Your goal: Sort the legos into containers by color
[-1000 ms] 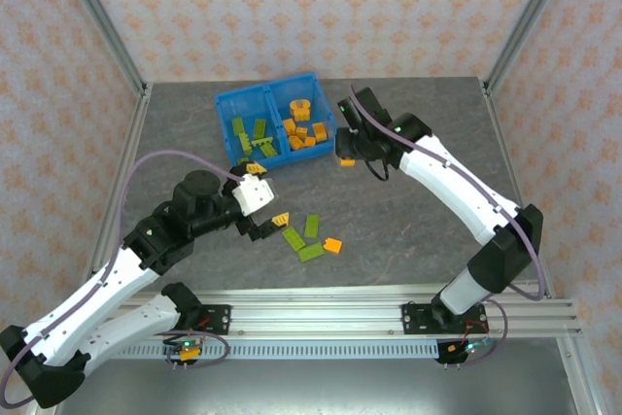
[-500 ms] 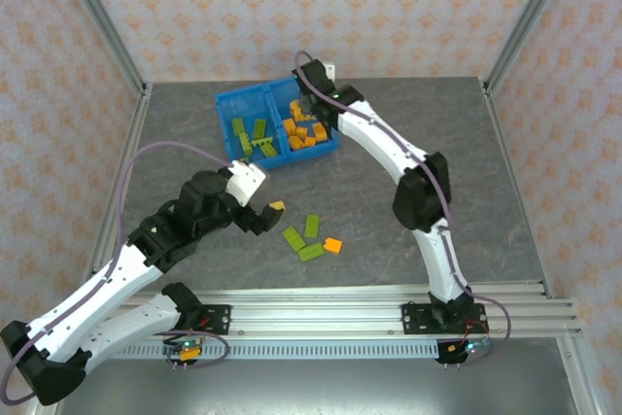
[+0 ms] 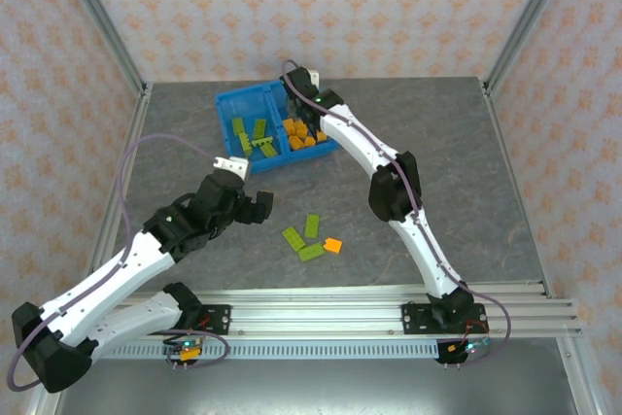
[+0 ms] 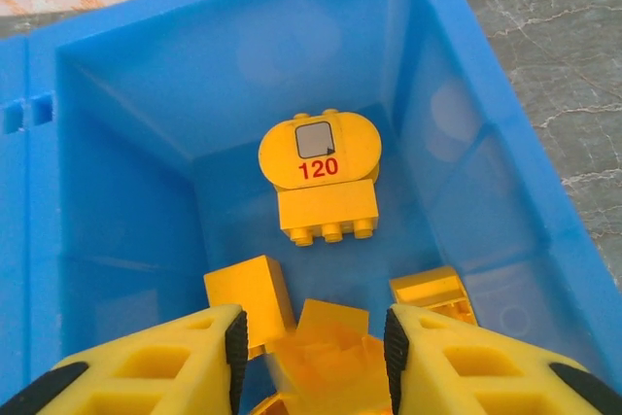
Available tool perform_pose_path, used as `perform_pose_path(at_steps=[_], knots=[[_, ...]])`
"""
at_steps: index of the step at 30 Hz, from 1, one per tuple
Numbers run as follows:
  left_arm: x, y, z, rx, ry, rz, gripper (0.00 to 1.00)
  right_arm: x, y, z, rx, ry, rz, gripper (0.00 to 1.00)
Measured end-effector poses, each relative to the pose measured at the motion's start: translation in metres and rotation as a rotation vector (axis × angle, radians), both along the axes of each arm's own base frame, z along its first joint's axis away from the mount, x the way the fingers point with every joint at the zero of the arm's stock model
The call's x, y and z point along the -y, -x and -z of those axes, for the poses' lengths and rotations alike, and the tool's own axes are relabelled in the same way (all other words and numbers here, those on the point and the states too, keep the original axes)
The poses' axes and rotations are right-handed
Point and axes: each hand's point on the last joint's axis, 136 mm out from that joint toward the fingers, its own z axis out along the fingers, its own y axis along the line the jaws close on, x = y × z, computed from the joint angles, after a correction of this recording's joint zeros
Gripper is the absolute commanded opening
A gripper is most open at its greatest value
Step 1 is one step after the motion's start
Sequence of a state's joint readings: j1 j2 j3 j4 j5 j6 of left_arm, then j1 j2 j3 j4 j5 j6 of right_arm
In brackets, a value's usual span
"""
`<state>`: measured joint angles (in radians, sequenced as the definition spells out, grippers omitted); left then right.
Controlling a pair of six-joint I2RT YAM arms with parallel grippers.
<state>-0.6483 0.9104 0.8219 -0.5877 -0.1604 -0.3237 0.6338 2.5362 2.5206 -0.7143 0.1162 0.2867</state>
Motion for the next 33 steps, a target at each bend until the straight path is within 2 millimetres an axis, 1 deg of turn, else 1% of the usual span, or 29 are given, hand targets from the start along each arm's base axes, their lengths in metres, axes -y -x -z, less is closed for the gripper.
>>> perform_pose_path(at_steps=[3,5,7,9,11,14,16,17,18,19,21,22,25,27,29,33], knots=[[-0.004,-0.004,0.007,-0.030,0.059,-0.110,1.00,0.000,0.003,-0.004,-0.008,-0.001,-0.012,0.47],[-0.004,-0.006,0.014,-0.061,0.119,-0.195,0.99,0.001,0.009,-0.010,-0.020,0.001,-0.023,0.47],[-0.004,-0.008,0.026,-0.108,0.189,-0.300,0.98,0.003,0.018,-0.025,-0.035,-0.011,-0.042,0.49],[-0.002,-0.008,0.040,-0.166,0.247,-0.388,0.98,0.006,0.033,-0.048,-0.045,-0.036,-0.073,0.52],[0.005,-0.006,0.059,-0.239,0.286,-0.446,0.98,0.012,0.056,-0.078,-0.052,-0.064,-0.116,0.56],[0.018,-0.001,0.091,-0.364,0.294,-0.493,0.98,0.030,0.104,-0.125,-0.046,-0.111,-0.197,0.67],[0.032,0.003,0.113,-0.454,0.268,-0.495,0.97,0.046,0.145,-0.151,-0.043,-0.143,-0.265,0.73],[0.039,0.005,0.121,-0.488,0.253,-0.490,0.96,0.054,0.162,-0.159,-0.040,-0.154,-0.293,0.74],[0.050,0.005,0.127,-0.521,0.237,-0.479,0.94,0.062,0.184,-0.166,-0.041,-0.168,-0.329,0.76],[0.061,0.005,0.132,-0.545,0.223,-0.466,0.92,0.070,0.204,-0.169,-0.048,-0.179,-0.363,0.76],[0.081,0.006,0.139,-0.575,0.212,-0.440,0.88,0.083,0.238,-0.165,-0.078,-0.187,-0.417,0.77],[0.089,0.008,0.142,-0.586,0.212,-0.429,0.86,0.090,0.254,-0.157,-0.107,-0.184,-0.435,0.77],[0.101,0.019,0.155,-0.628,0.210,-0.426,0.81,0.109,0.286,-0.129,-0.195,-0.155,-0.453,0.79],[0.101,0.023,0.163,-0.646,0.207,-0.446,0.77,0.120,0.301,-0.112,-0.244,-0.132,-0.450,0.81],[0.100,0.025,0.170,-0.665,0.197,-0.464,0.70,0.127,0.311,-0.104,-0.264,-0.123,-0.446,0.82],[0.101,0.027,0.178,-0.684,0.191,-0.479,0.51,0.136,0.322,-0.109,-0.243,-0.130,-0.441,0.83]])
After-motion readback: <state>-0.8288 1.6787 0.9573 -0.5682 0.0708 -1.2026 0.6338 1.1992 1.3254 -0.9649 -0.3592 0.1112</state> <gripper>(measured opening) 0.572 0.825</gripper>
